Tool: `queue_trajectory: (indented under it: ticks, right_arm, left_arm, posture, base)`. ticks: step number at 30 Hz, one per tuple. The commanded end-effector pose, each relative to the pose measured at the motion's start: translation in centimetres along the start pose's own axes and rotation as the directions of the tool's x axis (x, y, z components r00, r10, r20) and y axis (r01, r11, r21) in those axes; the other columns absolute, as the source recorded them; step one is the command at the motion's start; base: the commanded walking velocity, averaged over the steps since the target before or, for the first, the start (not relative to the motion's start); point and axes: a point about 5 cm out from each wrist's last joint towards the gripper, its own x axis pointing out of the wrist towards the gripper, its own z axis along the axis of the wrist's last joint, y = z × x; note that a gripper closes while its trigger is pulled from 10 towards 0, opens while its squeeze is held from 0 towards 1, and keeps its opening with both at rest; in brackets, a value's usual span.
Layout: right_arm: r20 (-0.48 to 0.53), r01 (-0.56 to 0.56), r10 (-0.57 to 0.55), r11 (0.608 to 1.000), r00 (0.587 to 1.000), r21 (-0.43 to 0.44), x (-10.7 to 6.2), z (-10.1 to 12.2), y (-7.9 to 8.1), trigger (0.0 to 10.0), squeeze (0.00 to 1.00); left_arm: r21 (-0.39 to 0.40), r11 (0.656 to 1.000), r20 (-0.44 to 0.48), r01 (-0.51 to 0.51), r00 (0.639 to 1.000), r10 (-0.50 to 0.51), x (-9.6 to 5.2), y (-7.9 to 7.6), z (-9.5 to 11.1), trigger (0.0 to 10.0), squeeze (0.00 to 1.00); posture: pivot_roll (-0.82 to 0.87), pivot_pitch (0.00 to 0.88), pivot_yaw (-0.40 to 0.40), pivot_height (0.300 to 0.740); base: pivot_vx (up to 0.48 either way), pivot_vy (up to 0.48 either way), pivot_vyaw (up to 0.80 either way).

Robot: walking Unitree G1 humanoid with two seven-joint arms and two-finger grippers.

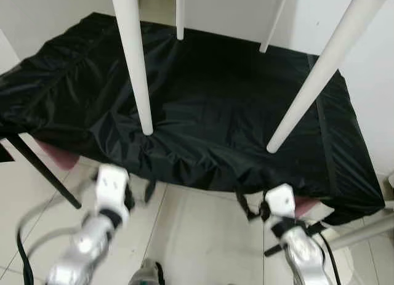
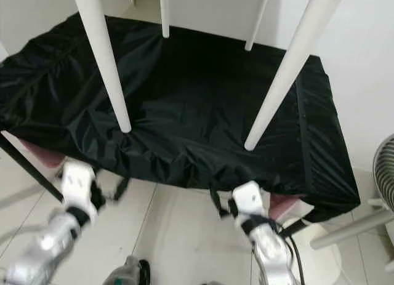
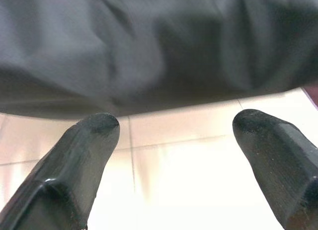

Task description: Building children table

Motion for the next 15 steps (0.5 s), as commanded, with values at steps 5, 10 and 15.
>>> queue_trajectory:
  ticks: [5, 10, 15]
  right_arm:
    - [-0.213, -0.143, 0.144, 0.99, 0.966, 0.022, -0.8, -4.6, 1.4, 10.0, 0.0]
    - [-0.401, -0.104, 0.151, 0.985, 0.904, 0.135, -1.6, -7.6, 2.3, 10.0, 0.0]
    - [-0.536, -0.067, 0.131, 0.988, 0.834, 0.137, -2.8, -9.6, 3.2, 10.0, 0.0]
  left_arm:
    - [0.046, 0.998, -0.197, 0.042, 0.98, -0.032, -0.2, -0.8, -6.7, 10.0, 0.0]
    - [0.004, 1.0, -0.35, 0.007, 0.937, -0.005, -0.3, -1.2, -10.0, 10.0, 0.0]
    - [0.002, 0.999, -0.43, -0.033, 0.902, 0.031, -0.6, -1.9, -12.1, 10.0, 0.0]
  posture:
    - [0.17, 0.086, -0.034, 0.74]
    - [0.17, 0.081, -0.037, 0.74]
    - [0.16, 0.077, -0.039, 0.74]
  base:
    - [0.0, 0.0, 0.0]
    - [0.0, 0.0, 0.0]
    - [0.0, 0.0, 0.0]
